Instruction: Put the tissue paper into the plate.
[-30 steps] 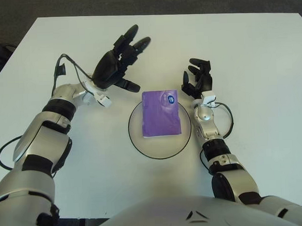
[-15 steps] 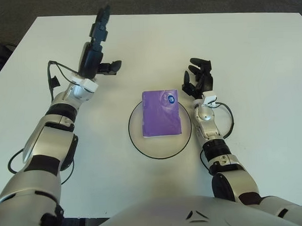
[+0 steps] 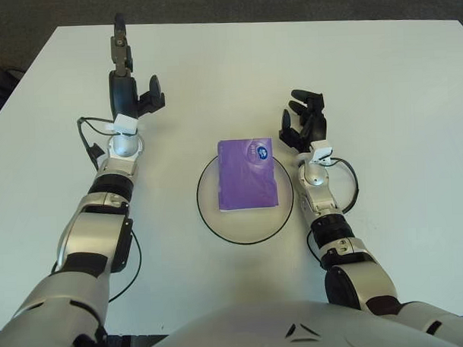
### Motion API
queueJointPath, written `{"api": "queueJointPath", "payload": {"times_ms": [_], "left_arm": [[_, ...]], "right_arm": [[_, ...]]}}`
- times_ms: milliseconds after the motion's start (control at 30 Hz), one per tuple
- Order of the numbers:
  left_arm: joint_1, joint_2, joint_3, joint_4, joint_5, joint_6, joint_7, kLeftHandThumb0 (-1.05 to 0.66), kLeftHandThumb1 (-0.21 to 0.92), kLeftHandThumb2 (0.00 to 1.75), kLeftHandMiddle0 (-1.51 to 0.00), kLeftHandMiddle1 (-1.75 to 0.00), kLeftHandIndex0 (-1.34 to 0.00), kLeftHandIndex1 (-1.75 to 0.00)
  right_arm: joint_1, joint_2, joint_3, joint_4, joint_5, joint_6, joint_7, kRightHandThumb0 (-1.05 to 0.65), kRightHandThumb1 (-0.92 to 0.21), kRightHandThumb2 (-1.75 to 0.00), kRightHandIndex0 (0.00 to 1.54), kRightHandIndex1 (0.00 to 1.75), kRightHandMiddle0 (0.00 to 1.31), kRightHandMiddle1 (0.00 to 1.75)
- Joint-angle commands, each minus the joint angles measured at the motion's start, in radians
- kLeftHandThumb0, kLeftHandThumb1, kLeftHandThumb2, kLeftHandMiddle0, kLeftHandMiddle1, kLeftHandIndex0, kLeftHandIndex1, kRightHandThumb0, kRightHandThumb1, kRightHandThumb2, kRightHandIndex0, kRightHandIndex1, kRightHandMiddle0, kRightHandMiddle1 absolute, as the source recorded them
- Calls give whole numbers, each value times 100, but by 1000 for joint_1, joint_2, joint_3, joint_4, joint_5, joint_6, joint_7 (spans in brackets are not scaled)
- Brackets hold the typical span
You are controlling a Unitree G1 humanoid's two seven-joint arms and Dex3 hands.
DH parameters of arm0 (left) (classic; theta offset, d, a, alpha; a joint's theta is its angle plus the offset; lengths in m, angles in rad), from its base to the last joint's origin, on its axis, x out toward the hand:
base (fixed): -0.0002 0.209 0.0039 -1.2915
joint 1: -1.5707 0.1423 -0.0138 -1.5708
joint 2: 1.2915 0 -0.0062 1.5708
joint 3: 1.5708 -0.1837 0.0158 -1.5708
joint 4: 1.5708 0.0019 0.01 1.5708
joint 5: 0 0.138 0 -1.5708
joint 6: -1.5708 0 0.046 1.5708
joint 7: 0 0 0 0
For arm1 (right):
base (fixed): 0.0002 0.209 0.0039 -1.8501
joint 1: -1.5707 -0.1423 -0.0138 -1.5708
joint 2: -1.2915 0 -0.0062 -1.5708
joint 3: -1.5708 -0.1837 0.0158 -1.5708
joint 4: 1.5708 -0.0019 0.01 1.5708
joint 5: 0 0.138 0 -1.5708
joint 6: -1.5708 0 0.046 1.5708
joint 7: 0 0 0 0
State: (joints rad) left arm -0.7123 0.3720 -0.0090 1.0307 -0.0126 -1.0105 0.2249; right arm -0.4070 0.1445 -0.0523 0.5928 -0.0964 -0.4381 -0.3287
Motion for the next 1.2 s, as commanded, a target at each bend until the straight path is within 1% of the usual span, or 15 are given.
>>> {"api": "queueJointPath", "payload": {"times_ms": [0,200,367,467,633,667,733,867,1000,1167], "left_arm": [[25,-24,52,-19,-57,30,-66,-102,92,89,0,0,0,0],[84,-69,89,-49,-95,79,-124,-102,92,89,0,0,0,0],[114,-94,113,-84,-105,139,-136,-96,92,94,0,0,-1,0],[138,-108,117,-100,-82,167,-112,-91,92,99,0,0,-3,-2],[168,-116,119,-126,-46,197,-94,-87,92,102,0,0,-6,-5],[177,-117,119,-129,-38,202,-91,-86,92,103,0,0,-4,-12],[205,-119,118,-129,-29,215,-95,-85,92,103,0,0,-2,-18],[240,-125,119,-147,-16,242,-102,-84,92,105,0,0,0,-25],[268,-129,113,-182,6,266,-106,-85,92,106,0,0,0,-26],[334,-130,97,-266,51,291,-110,-86,92,109,0,0,0,-22]], "right_arm": [[156,-9,-27,90,25,75,4,-32,-65,-89,41,94,9,124],[162,-10,-26,81,26,72,9,-32,-65,-90,42,95,9,125],[164,-11,-26,78,26,69,15,-31,-65,-92,43,96,9,126],[167,-13,-26,77,25,66,19,-32,-65,-92,42,96,9,126],[169,-11,-26,68,23,69,17,-32,-65,-91,42,95,9,125],[170,-11,-26,64,22,72,16,-32,-65,-91,42,95,10,125],[171,-9,-26,56,19,78,9,-32,-65,-91,41,94,10,125],[174,-7,-24,44,14,90,2,-31,-64,-92,40,94,10,125],[178,-7,-21,35,10,99,-1,-31,-63,-92,40,94,10,125],[183,-5,-18,25,9,109,-1,-34,-64,-91,38,94,11,125]]}}
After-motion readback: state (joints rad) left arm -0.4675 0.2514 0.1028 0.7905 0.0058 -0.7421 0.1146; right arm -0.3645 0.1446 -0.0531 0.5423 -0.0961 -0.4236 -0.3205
